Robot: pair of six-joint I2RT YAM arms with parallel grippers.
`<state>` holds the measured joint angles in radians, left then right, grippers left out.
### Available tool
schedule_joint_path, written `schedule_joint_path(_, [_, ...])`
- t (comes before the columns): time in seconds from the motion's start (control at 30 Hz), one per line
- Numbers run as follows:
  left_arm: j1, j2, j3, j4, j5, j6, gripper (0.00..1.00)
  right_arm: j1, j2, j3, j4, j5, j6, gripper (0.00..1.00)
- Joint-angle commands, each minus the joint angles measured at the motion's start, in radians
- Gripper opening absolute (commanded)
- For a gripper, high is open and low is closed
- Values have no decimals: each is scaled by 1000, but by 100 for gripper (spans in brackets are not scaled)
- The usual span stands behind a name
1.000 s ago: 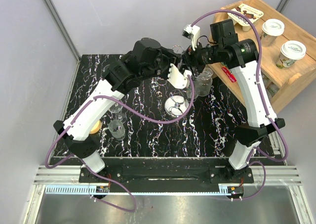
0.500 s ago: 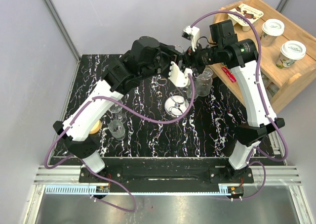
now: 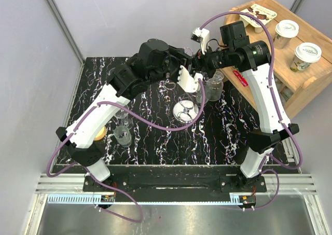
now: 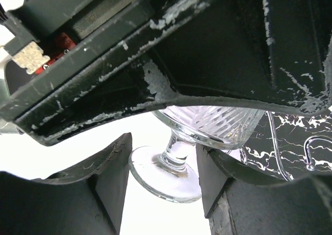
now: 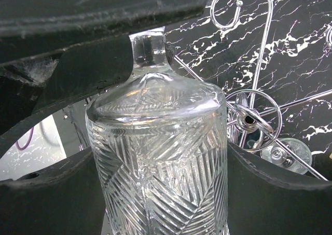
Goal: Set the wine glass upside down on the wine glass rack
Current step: Turn the wine glass upside down at the wine rack.
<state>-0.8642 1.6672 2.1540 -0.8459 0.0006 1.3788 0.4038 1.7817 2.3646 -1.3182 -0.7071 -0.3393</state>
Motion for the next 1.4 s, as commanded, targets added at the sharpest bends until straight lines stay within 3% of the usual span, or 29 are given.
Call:
schedule_joint_path(0.0, [-12,-29,23,79,-30,9,0,-5,5,39,-3,-18,8,59])
schedule_joint_path(0.23, [-16,-23,30,100,-56,-7,0,-5,2,42,-21,-17,-9,35])
schedule_joint_path(0.37, [-16,-24,37,103,-67,-23,14,-5,-10,48,-13,-14,-4,23])
schedule_joint_path(0.53, [-16,-27,55,103,-82,-40,41,-5,-21,51,0,-8,9,13])
schedule_joint_path(0.9, [-16,-34,86,143,-114,-52,70,-5,-50,21,23,8,20,5])
schedule_joint_path(1.1, [-16,-44,99,153,-145,-50,79,-5,-65,19,39,26,28,4])
schedule_joint_path(1.37, [-16,-86,125,119,-166,-113,82,-5,-111,-7,89,51,69,0])
